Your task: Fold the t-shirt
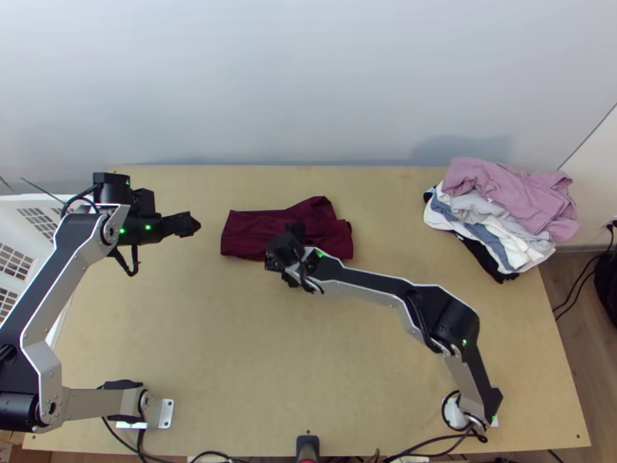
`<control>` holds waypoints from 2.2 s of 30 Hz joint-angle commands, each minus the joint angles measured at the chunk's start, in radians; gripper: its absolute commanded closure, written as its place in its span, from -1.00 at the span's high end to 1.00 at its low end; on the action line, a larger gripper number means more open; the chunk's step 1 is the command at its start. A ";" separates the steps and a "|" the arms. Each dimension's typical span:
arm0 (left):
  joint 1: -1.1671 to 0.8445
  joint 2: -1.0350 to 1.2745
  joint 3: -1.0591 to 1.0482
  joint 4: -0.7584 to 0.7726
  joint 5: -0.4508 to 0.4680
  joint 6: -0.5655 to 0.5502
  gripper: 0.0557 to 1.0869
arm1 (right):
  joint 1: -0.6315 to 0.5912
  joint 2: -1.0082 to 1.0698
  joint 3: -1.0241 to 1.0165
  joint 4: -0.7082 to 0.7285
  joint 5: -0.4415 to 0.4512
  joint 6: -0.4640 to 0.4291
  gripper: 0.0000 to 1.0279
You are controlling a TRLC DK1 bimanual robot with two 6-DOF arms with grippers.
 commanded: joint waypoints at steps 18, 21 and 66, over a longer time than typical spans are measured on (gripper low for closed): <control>0.000 -0.035 -0.001 -0.007 0.005 -0.004 0.92 | -0.058 0.113 0.194 0.010 0.116 0.066 -0.94; -0.002 -0.051 0.001 -0.013 0.005 -0.006 0.92 | -0.060 0.082 0.188 0.071 0.216 0.068 -0.94; -0.011 -0.287 -0.265 -0.120 -0.034 -0.026 0.92 | -1.311 -1.010 -0.245 0.031 -0.016 0.192 -0.94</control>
